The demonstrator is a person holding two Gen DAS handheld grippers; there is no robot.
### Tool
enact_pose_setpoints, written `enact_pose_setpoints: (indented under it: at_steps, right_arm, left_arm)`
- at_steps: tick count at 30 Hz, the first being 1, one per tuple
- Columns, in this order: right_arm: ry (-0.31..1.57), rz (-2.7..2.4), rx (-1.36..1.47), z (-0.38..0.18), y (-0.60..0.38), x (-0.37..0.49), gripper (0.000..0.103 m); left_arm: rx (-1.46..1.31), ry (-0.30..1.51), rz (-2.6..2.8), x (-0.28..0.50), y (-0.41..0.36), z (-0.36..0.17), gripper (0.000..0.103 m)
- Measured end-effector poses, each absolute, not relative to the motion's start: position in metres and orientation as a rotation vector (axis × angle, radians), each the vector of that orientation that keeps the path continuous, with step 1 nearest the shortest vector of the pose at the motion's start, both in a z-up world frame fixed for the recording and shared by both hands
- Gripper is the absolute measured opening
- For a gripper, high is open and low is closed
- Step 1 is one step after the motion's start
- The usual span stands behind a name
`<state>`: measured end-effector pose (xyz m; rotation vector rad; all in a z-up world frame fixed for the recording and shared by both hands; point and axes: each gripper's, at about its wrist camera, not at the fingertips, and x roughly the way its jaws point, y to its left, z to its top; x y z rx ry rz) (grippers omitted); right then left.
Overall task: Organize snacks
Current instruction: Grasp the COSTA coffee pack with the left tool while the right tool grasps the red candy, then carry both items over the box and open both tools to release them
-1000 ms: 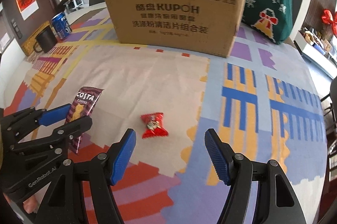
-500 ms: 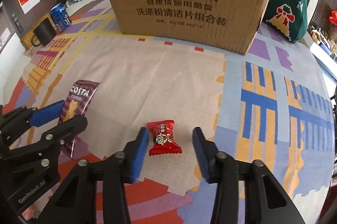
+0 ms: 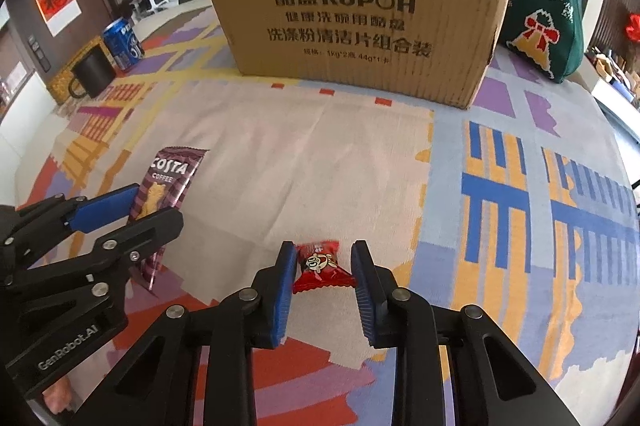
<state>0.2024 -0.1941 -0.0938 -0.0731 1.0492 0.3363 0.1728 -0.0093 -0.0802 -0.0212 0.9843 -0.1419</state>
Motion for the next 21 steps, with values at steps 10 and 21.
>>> enact_pose_setpoints:
  at_steps: [10,21]
  right_arm:
    - [0.966,0.339,-0.046,-0.065,-0.201,0.197,0.029]
    - [0.859,0.322,-0.028,-0.025,-0.205,0.208,0.029]
  left_arm:
    - [-0.027,0.932,-0.15,0.177,-0.01,-0.055,0.039]
    - [-0.016,0.849,-0.15,0.199,-0.01,-0.02,0.039]
